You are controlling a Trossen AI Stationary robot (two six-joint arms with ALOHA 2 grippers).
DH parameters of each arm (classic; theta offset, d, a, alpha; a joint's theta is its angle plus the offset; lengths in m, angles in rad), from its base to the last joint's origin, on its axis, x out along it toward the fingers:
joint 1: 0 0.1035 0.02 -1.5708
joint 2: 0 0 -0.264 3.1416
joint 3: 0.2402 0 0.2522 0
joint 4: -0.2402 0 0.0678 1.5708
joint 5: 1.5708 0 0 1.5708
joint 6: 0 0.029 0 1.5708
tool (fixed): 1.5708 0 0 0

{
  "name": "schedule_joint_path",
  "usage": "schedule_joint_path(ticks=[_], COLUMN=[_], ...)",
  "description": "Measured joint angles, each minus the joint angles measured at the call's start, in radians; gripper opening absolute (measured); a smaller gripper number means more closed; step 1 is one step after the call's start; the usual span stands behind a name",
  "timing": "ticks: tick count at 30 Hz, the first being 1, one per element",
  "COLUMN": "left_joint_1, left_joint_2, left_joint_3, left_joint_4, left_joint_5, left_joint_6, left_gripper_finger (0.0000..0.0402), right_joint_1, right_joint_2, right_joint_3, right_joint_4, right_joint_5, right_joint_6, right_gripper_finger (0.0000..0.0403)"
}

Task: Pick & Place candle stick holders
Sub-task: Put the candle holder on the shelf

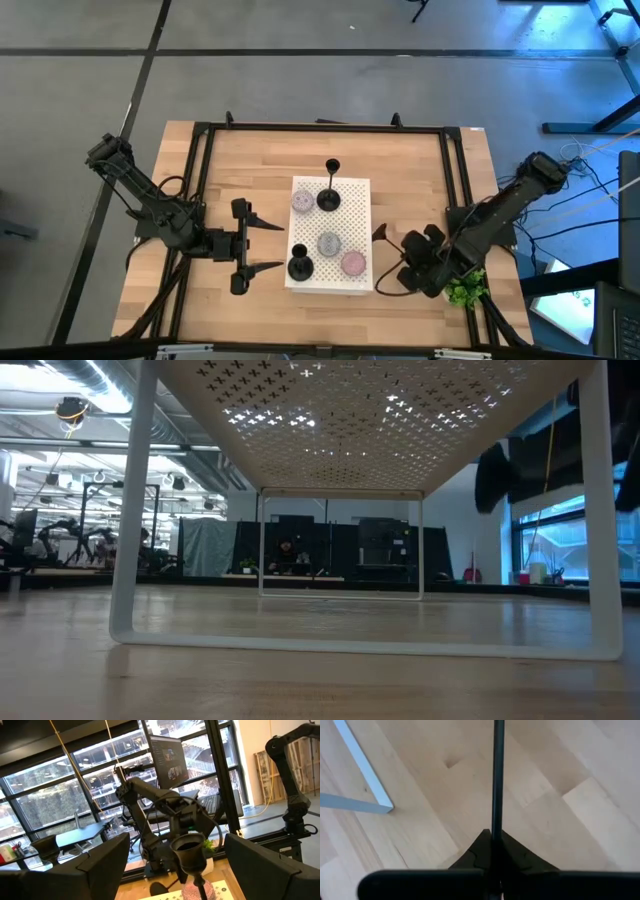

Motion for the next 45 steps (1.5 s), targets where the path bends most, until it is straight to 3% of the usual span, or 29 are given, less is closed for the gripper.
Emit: schedule_joint_path(ticks=[25, 32, 38, 45], left_joint_1=[0.000, 0.000, 0.000, 0.000], left_joint_2=[0.000, 0.000, 0.000, 0.000], left_joint_3=[0.000, 0.000, 0.000, 0.000], left_joint_4=[0.000, 0.000, 0.000, 0.000], left_joint_5=[0.000, 0.000, 0.000, 0.000], left_joint_6=[0.000, 0.000, 0.000, 0.000], left_gripper_finger=[0.0322, 0.0322, 0.0322, 0.0322], right_joint_1=[0.013, 0.013, 0.013, 0.014], right_joint_2=[0.000, 0.000, 0.000, 0.000], right_joint_3=[0.030, 0.030, 0.030, 0.030], right_joint_4=[-0.172, -0.245, -0.253, -0.259], right_joint_5=[0.040, 0.102, 0.112, 0.200], right_joint_6=[0.144, 0.240, 0.245, 0.245], right_gripper_finger=[0.0014, 0.0014, 0.0014, 0.0014])
